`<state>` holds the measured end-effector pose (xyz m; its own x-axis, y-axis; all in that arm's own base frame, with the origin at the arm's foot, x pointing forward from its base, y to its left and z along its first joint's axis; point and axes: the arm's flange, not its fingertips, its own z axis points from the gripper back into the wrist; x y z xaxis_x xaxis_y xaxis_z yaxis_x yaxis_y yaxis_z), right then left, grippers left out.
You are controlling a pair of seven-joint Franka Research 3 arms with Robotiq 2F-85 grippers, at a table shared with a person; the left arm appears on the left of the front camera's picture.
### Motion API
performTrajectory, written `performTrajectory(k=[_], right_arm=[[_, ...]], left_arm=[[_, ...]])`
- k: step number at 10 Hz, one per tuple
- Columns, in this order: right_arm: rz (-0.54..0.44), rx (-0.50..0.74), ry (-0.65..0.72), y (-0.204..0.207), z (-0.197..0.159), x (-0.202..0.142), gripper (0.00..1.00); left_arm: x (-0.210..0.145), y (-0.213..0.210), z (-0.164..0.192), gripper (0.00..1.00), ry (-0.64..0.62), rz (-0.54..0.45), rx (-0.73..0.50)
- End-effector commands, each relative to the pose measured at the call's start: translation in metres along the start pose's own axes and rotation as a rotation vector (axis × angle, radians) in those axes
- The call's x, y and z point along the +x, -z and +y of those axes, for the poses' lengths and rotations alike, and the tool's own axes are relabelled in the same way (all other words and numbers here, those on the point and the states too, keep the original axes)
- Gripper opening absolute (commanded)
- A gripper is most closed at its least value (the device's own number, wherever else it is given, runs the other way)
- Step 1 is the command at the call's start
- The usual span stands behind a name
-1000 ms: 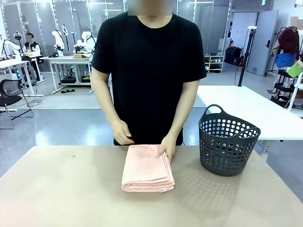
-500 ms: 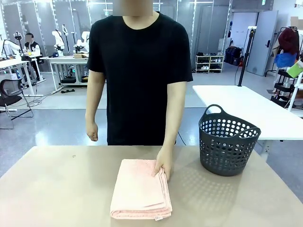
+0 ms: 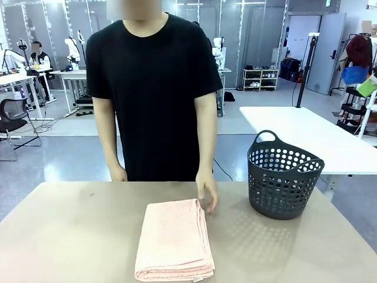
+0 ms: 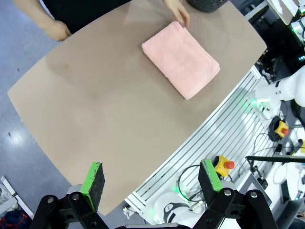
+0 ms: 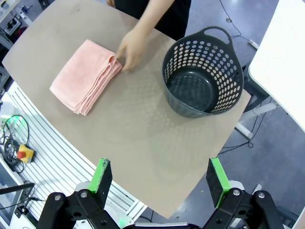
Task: Fold the towel.
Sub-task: Pick up the 100 cm Hotel Towel and place it on the left side of the table.
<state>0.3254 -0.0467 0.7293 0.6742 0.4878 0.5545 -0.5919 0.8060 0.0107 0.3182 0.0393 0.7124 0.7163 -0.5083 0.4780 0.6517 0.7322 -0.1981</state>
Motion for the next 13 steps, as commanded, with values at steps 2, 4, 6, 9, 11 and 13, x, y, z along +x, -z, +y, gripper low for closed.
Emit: performTrajectory(k=[2, 4, 6, 9, 11, 13], right_arm=[[0.004, -0.006, 0.005, 0.0006, -0.0003, -0.0004, 1.00], [0.004, -0.006, 0.005, 0.0006, -0.0003, -0.0004, 1.00], [0.004, -0.006, 0.005, 0.0006, -0.0003, -0.0004, 1.00], [0.004, -0.006, 0.005, 0.0006, -0.0003, -0.0004, 1.00], [0.004, -0.006, 0.005, 0.0006, -0.0003, -0.0004, 1.00], [0.004, -0.006, 0.005, 0.0006, -0.0003, -0.0004, 1.00]], left_arm=[[0.0003, 0.0004, -0.0008, 1.00, -0.008, 0.004, 0.017], [0.0003, 0.0004, -0.0008, 1.00, -0.008, 0.004, 0.017], [0.0003, 0.0004, -0.0008, 1.00, -0.008, 0.004, 0.017], [0.0003, 0.0004, -0.0008, 1.00, -0.008, 0.004, 0.017], [0.0003, 0.0004, -0.0008, 1.00, -0.008, 0.004, 0.017], [0.0003, 0.0004, -0.0008, 1.00, -0.008, 0.004, 0.017]])
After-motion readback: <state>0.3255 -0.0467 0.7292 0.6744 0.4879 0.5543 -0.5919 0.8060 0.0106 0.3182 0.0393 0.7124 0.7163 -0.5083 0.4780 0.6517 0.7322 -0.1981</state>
